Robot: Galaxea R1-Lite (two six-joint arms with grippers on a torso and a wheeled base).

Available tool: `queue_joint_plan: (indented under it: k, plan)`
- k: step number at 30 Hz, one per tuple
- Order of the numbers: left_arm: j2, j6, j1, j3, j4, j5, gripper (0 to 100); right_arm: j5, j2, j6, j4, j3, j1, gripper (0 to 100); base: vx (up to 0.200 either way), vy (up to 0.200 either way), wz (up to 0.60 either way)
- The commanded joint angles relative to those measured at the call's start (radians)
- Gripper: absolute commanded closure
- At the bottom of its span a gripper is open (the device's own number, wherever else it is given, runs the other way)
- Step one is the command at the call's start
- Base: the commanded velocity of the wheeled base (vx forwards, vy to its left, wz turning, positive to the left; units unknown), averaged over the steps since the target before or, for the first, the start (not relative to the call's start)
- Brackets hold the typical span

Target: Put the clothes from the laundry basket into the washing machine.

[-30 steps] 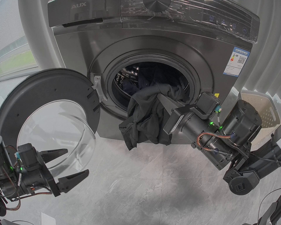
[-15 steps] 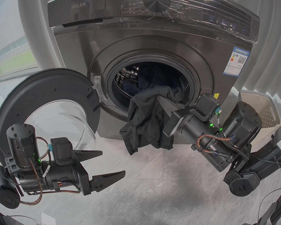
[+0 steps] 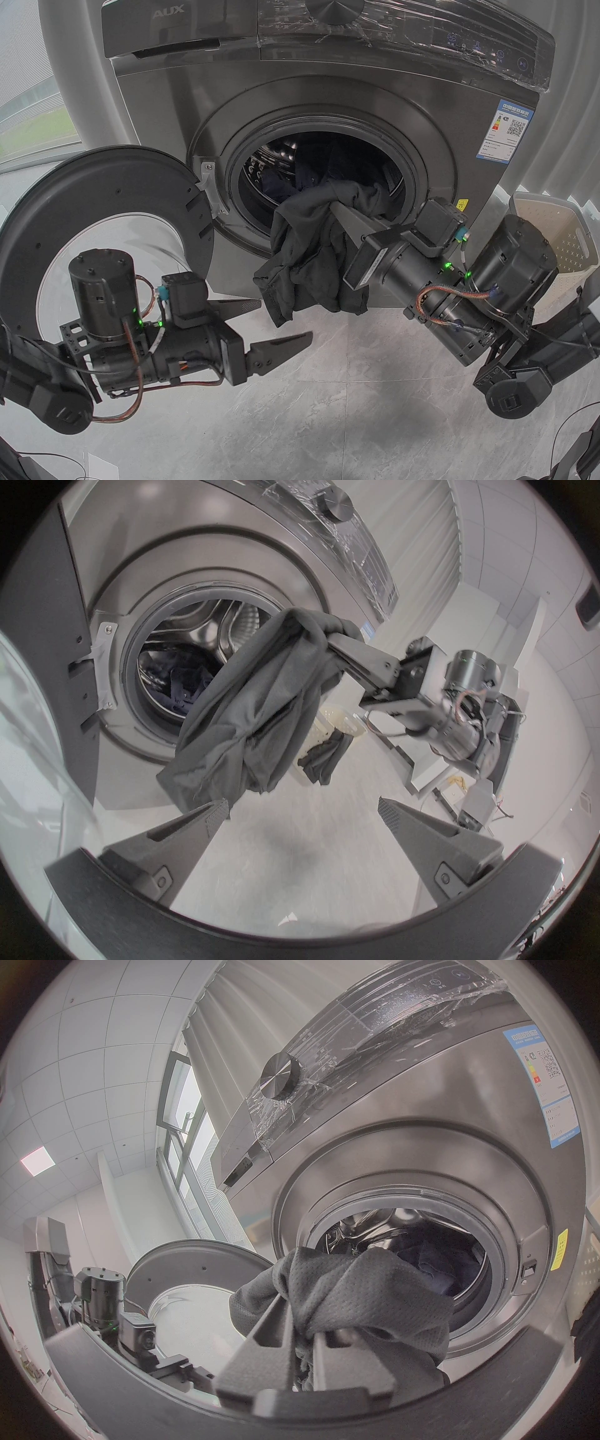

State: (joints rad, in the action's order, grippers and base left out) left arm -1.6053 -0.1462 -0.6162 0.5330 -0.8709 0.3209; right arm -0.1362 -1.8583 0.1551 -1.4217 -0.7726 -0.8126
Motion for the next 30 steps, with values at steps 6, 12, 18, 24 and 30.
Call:
queue_joint_plan:
  k: [6, 12, 18, 24, 30]
  plan:
    - [-0.262, -0.050, -0.016, 0.102, -0.171, -0.049, 0, 0.000, -0.001, 0.003, -0.003, 0.007, 0.000, 100, 0.000, 0.000, 0.00]
    - [-0.315, -0.061, -0.013, 0.140, -0.201, -0.051, 0, 0.000, -0.001, 0.001, -0.016, 0.006, -0.002, 100, 0.000, 0.000, 0.00]
    - [-0.354, -0.092, -0.004, 0.183, -0.264, -0.074, 0, 0.000, 0.002, 0.003, -0.016, 0.010, -0.002, 100, 0.000, 0.000, 0.00]
    - [-0.386, -0.108, -0.004, 0.239, -0.298, -0.121, 0, -0.002, 0.005, 0.003, -0.016, 0.019, -0.002, 100, 0.000, 0.000, 0.00]
    - [-0.375, -0.104, 0.018, 0.202, -0.301, -0.141, 0, -0.002, 0.013, 0.001, -0.014, 0.022, 0.009, 100, 0.000, 0.000, 0.00]
